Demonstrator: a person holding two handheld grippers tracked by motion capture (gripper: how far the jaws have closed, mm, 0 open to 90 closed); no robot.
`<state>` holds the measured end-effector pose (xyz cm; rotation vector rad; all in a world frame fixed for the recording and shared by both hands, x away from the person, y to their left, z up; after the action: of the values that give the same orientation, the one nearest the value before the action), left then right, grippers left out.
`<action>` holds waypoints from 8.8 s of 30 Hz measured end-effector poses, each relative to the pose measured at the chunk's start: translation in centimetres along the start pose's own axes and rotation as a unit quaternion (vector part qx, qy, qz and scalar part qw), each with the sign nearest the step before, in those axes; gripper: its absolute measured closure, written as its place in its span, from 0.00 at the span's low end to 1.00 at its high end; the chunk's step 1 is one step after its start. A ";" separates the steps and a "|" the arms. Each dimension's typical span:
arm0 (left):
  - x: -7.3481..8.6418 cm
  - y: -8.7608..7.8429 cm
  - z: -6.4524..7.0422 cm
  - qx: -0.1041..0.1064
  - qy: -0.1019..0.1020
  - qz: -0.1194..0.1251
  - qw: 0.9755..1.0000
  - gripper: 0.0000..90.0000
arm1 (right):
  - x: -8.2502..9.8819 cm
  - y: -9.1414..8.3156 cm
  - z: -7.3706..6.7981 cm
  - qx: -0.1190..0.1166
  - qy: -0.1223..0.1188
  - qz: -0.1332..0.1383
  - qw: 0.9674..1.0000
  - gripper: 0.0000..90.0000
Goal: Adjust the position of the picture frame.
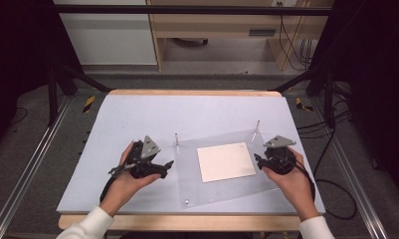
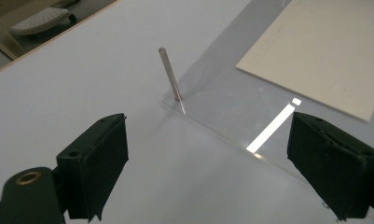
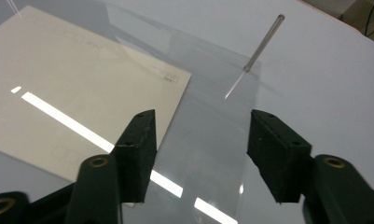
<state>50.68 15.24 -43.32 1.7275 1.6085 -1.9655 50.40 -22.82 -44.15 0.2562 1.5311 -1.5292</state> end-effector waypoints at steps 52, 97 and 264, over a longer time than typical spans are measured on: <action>-0.2 10.1 -2.5 -0.017 -0.114 0.012 0.993 0.83 | -4.0 12.9 6.8 -0.037 0.082 -0.027 0.996 0.95; -0.4 10.4 -2.7 0.008 -0.146 0.000 0.989 0.93 | -4.5 12.8 6.6 -0.025 0.085 -0.020 0.996 0.95; 2.1 8.1 -9.8 -0.002 -0.112 -0.065 0.992 0.93 | -5.4 10.9 -1.3 -0.058 0.101 -0.011 0.993 0.86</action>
<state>61.70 19.66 -48.22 1.3722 1.6796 -2.1224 60.48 -17.07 -48.00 0.3369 1.7812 -1.4590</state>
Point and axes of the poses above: each handheld gripper's, and its own axes: y roughly forward along the jaws, x roughly out of its underside, z roughly to its right, the point moved 3 cm from there along y, roughly forward along the jaws, and after that the axes turned 1 degree about -z, right-handed, at the moved point
